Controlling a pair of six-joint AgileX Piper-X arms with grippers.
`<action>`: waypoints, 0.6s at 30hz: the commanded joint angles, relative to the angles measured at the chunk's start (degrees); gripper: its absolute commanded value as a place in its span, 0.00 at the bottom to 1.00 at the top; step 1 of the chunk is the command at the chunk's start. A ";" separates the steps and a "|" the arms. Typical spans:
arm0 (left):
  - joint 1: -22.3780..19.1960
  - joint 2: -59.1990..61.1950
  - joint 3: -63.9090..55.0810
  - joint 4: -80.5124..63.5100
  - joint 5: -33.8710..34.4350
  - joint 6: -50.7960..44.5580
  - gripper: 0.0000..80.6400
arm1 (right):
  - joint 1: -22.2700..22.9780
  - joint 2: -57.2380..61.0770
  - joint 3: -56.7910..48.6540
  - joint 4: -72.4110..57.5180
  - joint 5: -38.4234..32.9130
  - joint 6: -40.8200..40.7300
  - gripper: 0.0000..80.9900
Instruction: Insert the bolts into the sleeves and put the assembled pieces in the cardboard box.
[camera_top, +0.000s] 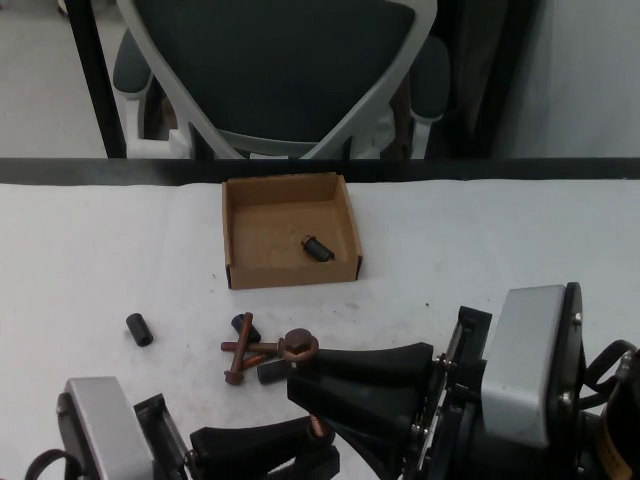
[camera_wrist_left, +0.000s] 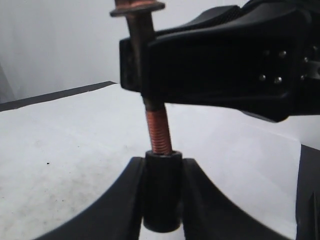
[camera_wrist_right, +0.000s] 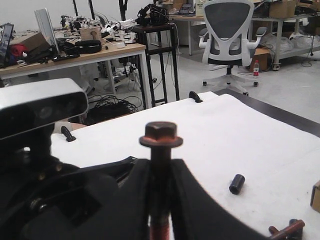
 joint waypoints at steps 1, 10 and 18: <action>-0.24 -0.56 -0.48 -2.51 0.29 -0.35 0.01 | -0.27 -0.48 -0.66 -0.54 0.28 0.62 0.00; -0.24 -0.56 -0.48 -5.18 -3.83 -1.55 0.01 | -0.27 -0.48 -0.66 -0.54 0.28 1.47 0.00; -0.24 -0.56 -0.48 -7.06 -7.12 -1.69 0.01 | -0.27 -0.48 -0.55 -0.11 0.28 1.46 0.00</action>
